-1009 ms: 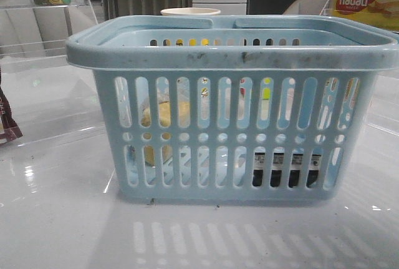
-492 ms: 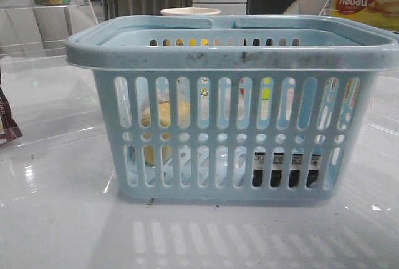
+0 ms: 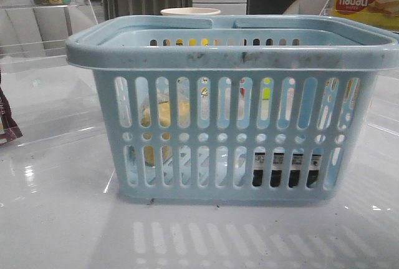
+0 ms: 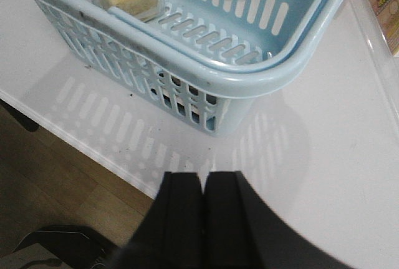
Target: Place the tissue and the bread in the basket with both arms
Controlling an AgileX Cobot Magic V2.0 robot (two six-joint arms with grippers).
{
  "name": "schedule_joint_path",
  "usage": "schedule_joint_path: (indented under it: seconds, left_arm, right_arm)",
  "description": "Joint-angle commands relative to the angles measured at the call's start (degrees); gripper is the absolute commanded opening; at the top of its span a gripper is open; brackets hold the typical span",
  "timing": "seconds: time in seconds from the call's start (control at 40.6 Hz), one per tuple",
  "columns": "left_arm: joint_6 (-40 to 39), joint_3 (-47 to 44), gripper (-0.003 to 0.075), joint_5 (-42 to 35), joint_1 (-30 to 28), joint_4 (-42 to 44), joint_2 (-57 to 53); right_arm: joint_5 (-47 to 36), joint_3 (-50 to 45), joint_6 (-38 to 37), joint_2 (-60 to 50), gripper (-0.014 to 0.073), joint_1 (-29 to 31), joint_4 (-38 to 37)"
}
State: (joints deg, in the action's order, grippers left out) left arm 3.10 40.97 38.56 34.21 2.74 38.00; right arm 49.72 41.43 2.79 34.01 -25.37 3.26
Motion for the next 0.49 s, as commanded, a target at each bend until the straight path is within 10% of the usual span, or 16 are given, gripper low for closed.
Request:
schedule_joint_path:
  seconds: [0.0, 0.468]
  left_arm:
    - [-0.33, 1.62, 0.0093, -4.81, 0.08, 0.16, -0.11]
    - [-0.33, -1.65, 0.0093, -6.15, -6.26, 0.00, -5.23]
  right_arm:
    - [-3.62, 1.56, 0.75, 0.08, 0.0056, 0.24, -0.39]
    - [-3.55, 1.56, 0.75, 0.08, 0.0056, 0.24, -0.39]
